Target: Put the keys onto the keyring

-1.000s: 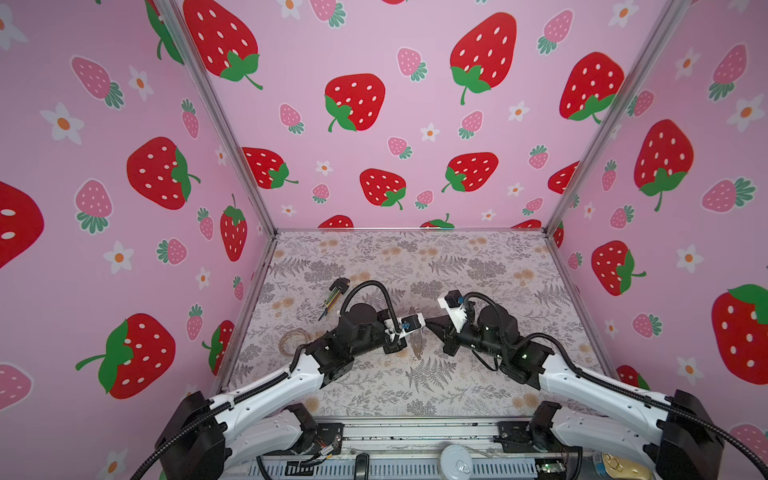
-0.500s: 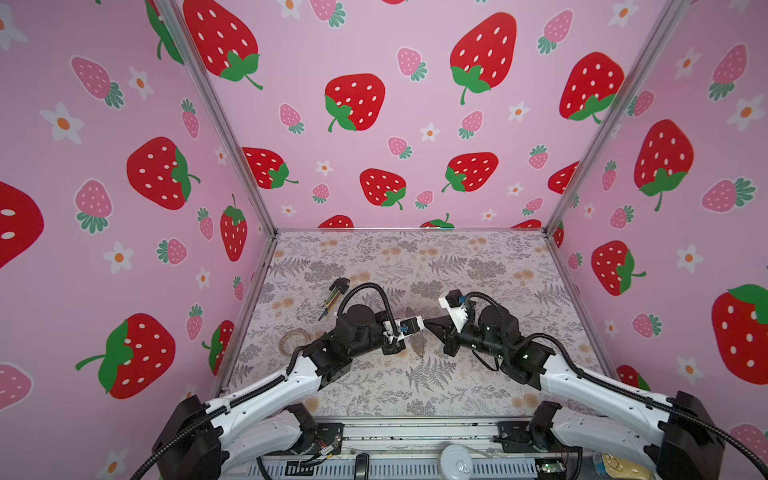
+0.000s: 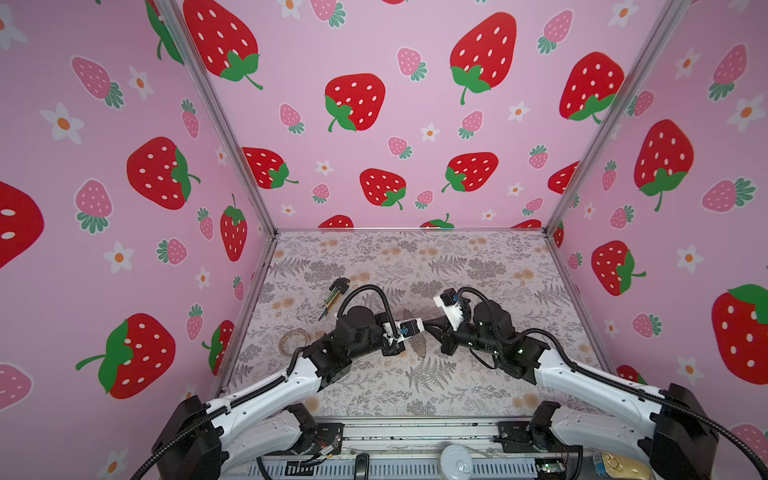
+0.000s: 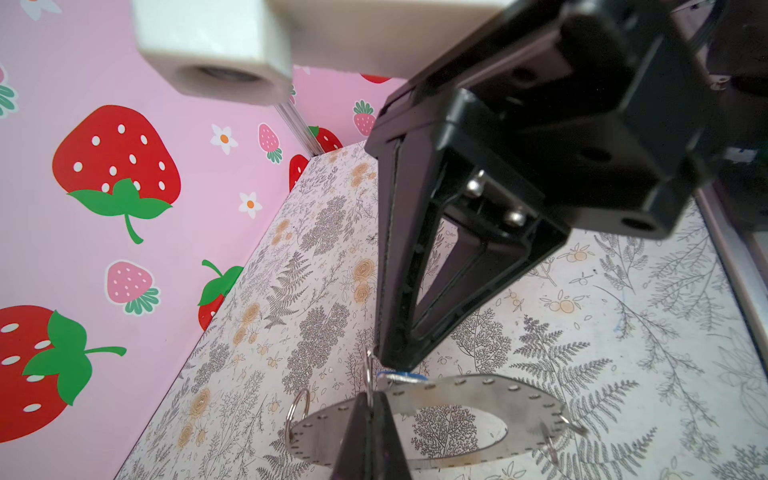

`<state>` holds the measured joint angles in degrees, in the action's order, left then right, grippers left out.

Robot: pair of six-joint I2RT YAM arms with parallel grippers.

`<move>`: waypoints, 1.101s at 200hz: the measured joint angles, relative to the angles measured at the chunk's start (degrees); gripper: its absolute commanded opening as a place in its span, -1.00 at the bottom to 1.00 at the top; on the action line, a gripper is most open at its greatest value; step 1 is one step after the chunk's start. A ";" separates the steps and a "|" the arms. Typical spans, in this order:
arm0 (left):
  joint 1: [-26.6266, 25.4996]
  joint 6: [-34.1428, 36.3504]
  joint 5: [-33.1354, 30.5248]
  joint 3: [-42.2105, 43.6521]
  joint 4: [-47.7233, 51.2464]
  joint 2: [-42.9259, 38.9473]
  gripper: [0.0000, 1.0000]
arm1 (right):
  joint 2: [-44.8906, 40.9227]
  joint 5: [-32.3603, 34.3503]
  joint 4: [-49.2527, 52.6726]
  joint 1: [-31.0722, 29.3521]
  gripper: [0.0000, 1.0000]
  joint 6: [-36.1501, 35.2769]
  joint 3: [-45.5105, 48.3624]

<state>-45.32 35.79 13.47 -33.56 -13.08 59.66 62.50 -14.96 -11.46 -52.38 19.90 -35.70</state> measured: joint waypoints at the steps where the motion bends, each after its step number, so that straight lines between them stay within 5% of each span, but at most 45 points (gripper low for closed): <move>1: 0.00 0.00 0.00 0.00 0.00 0.00 -1.00 | 0.00 0.00 0.00 0.00 -1.00 0.02 0.00; 67: 1.38 -2.32 3.19 0.00 -0.98 0.00 -1.00 | -0.92 0.00 0.22 0.00 -1.00 -1.33 0.02; 95: 2.89 -4.24 8.31 0.00 -1.62 0.52 -1.00 | -2.45 0.24 2.19 0.35 -0.49 -4.66 0.02; 128: 4.00 -6.40 14.80 -0.02 -2.60 1.68 -1.00 | -5.77 1.75 6.91 1.29 -0.30 -10.71 -0.04; 220: 5.07 -9.09 22.99 -0.13 -3.61 2.93 -1.00 | -14.88 -3.26 9.70 1.29 -0.28 -21.66 0.13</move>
<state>-40.25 26.70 36.47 -33.69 -16.69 62.59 47.62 -18.22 -1.76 -51.09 -1.76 -35.57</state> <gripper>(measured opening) 0.050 0.375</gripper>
